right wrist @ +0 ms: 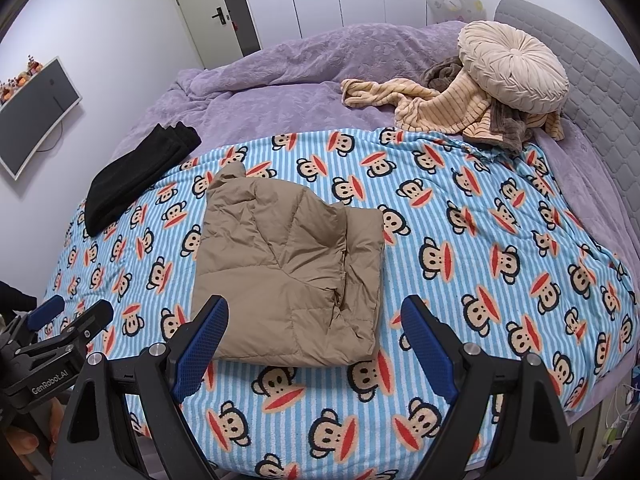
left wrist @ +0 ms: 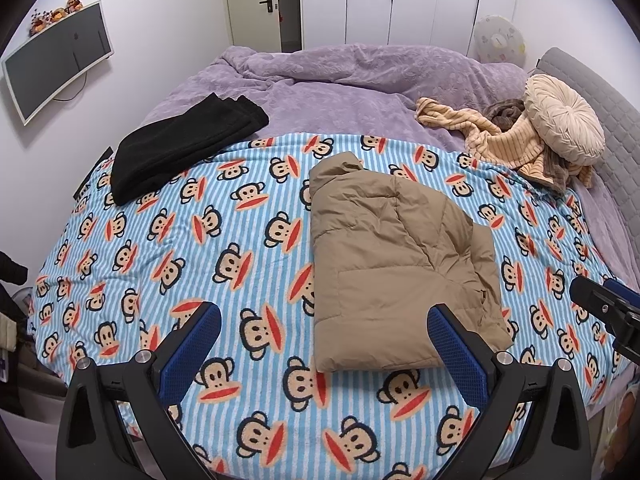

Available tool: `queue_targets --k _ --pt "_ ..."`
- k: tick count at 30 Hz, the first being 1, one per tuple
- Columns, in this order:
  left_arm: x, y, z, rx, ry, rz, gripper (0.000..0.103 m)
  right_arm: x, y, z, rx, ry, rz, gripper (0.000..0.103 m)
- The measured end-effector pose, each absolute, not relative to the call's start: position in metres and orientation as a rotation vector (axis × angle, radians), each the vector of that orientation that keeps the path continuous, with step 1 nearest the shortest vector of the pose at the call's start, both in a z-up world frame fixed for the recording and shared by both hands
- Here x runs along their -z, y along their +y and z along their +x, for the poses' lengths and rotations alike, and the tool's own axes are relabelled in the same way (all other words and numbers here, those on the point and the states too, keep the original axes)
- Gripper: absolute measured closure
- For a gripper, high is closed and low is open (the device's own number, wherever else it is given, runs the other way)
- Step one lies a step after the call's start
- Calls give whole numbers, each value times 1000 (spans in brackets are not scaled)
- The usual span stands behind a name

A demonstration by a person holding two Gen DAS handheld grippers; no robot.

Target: Fold large clothes

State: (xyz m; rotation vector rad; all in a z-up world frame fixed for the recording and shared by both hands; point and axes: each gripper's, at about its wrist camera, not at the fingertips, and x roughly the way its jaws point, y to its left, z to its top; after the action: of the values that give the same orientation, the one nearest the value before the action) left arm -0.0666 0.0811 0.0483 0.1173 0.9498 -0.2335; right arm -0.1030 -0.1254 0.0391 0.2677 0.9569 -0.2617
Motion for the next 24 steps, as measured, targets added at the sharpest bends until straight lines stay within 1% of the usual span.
queue_targets --k 24 --pt "-49 81 -64 235 946 120 0 -40 -124 -104 258 958 266 13"
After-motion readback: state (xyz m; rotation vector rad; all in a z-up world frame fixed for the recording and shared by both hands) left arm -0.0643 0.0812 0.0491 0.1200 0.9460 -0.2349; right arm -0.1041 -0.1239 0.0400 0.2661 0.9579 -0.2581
